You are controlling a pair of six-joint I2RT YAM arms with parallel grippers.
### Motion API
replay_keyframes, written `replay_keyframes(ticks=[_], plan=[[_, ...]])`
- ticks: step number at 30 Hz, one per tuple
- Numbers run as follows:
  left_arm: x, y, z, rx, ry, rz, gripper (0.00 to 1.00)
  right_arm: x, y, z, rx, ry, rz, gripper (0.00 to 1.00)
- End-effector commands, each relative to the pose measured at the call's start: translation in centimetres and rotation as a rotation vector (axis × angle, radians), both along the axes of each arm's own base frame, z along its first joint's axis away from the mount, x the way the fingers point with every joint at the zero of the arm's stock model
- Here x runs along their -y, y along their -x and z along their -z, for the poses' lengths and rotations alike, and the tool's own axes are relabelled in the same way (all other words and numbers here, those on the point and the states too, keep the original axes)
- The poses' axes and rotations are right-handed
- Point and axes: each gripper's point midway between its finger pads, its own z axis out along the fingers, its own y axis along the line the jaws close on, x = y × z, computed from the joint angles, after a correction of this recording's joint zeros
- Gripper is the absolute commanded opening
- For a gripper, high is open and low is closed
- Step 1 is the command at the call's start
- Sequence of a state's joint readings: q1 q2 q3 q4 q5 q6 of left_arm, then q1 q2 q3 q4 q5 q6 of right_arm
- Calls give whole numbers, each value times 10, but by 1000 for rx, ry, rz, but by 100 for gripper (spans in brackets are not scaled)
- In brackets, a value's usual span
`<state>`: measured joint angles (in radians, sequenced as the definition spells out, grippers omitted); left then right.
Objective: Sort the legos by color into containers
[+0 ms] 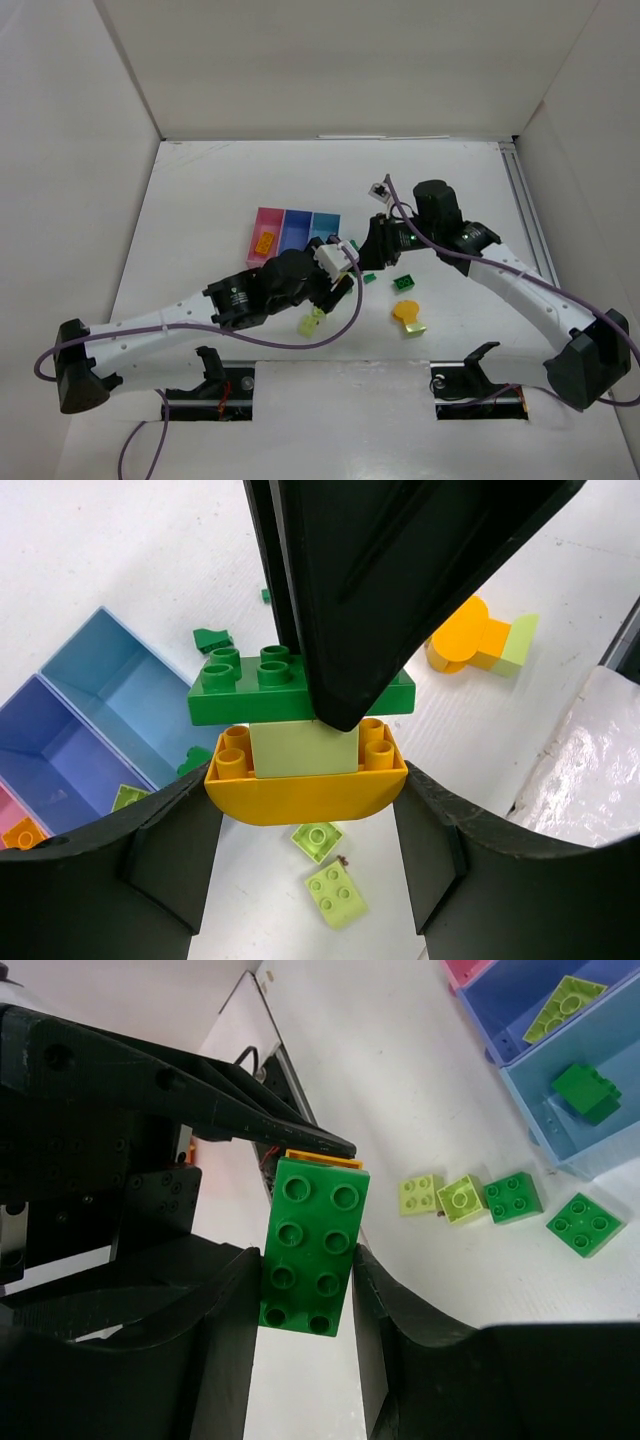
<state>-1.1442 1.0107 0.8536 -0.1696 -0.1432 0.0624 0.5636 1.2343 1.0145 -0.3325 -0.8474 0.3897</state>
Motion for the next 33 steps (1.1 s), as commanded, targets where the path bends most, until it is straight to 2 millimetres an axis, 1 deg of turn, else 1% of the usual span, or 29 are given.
replay_keyframes(ticks=[1, 2, 3, 4, 5, 6, 7, 8, 10, 11, 13, 16, 18, 19, 20, 21, 22, 23, 24, 25, 26, 27, 28, 29, 30, 32, 33], plan=[[0, 3, -12, 15, 52, 4, 21, 13, -24, -32, 138, -41, 81, 7], [-1, 3, -7, 4, 49, -1, 21, 18, -27, -36, 149, -46, 100, 7], [-3, 2, -10, 11, 56, -9, 21, 22, -32, -36, 149, -45, 119, 5], [-3, 2, -10, 11, 56, -9, 20, 33, -42, -40, 173, -46, 158, 5], [-5, 3, -9, 11, 56, -9, 20, 40, -45, -44, 188, -51, 182, 3], [-4, 3, -11, 15, 64, -9, 20, 49, -55, -44, 189, -48, 220, 2], [-5, 3, -13, 18, 73, -9, 20, 54, -57, -48, 202, -52, 239, 2], [-6, 4, -8, 8, 68, -13, 20, 59, -59, -47, 194, -47, 254, 2], [-7, 3, -12, 15, 76, -21, 20, 64, -60, -51, 207, -57, 253, 2], [-8, 4, -15, 19, 85, -21, 20, 63, -58, -53, 212, -68, 239, 2], [-11, -1, -13, 22, 87, -57, 20, 62, -58, -51, 210, -67, 225, 2], [-16, -9, -21, 29, 129, -131, 20, 65, -60, -48, 220, -56, 231, 2], [-25, -21, -25, 25, 167, -253, 28, 66, -63, -43, 225, -42, 244, 2], [-28, -28, -37, 26, 211, -316, 28, 71, -64, -42, 230, -36, 265, 3], [-39, -36, -42, 36, 226, -407, 31, 72, -66, -42, 233, -29, 278, 3], [-41, -38, -47, -11, 284, -464, 36, 77, -67, -37, 236, -16, 294, 3], [-46, -48, -60, -28, 325, -516, 36, 78, -68, -31, 222, 0, 308, 3], [-54, -51, -62, -66, 337, -564, 36, 83, -69, -35, 238, 0, 329, 3], [-58, -57, -63, -106, 362, -617, 34, 85, -67, -32, 242, 11, 336, 3], [-60, -64, -63, -190, 426, -704, 38, 88, -70, -32, 242, 13, 348, 3], [-80, -77, -70, -217, 437, -807, 38, 92, -70, -35, 251, 10, 361, 3], [-90, -89, -69, -274, 449, -878, 37, 92, -70, -34, 253, 17, 357, 3], [-87, -87, -69, -289, 449, -862, 37, 95, -72, -34, 253, 18, 368, 3], [-99, -102, -62, -305, 445, -927, 37, 95, -71, -30, 244, 22, 367, 3], [-103, -110, -61, -316, 448, -945, 37, 96, -71, -30, 252, 25, 364, 3], [-108, -122, -45, -380, 425, -964, 35, 96, -71, -30, 253, 25, 364, 3], [-127, -135, -35, -400, 424, -1024, 33, 95, -72, -23, 236, 32, 363, 3]])
